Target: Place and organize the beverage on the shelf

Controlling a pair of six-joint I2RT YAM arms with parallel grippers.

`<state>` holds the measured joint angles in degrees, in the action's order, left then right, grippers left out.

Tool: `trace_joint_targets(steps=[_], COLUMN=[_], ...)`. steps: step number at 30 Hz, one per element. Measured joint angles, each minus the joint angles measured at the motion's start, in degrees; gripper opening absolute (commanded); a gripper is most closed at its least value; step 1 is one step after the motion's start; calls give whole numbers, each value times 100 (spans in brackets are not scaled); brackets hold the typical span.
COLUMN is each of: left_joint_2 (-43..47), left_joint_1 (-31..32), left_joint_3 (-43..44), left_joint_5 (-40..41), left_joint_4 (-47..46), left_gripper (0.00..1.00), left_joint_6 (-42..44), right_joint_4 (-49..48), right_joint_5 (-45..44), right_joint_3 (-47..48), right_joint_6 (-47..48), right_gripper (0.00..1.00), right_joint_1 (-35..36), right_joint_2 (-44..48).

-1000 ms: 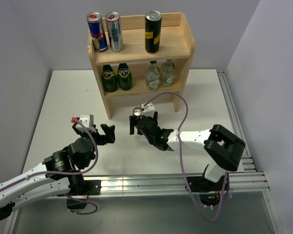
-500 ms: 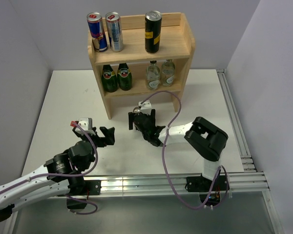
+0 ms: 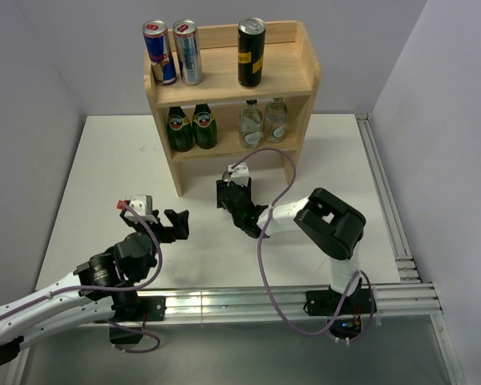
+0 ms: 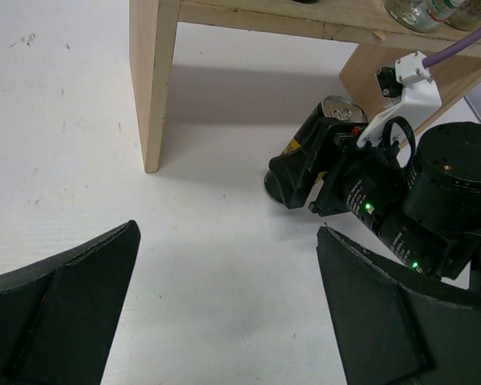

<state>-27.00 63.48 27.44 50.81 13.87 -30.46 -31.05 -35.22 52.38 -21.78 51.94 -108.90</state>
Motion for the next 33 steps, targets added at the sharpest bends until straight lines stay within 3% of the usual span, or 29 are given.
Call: trace_joint_targets(steps=[7,15,23,33], left_joint_2=[17,24,22,-20], left_joint_1=[0,0,0,0], left_joint_3=[-7,-9,-11,-11], left_joint_5=[-4,-33,-42,-57], left_joint_4=[-35,-74,-76,-72], left_gripper=[99,99,98,99], left_joint_6=[0,0,-7,-24], right_joint_4=[367,2000,3174,3860], right_joint_5=[-101,-763,-1285,-1718], right_joint_3=[-527,-914,136,1827], right_joint_6=[-247,-358,199,1569], right_gripper=[6,0,0,0], right_joint_1=[79,949,1071,942], right_joint_2=[599,3047,4564,5021])
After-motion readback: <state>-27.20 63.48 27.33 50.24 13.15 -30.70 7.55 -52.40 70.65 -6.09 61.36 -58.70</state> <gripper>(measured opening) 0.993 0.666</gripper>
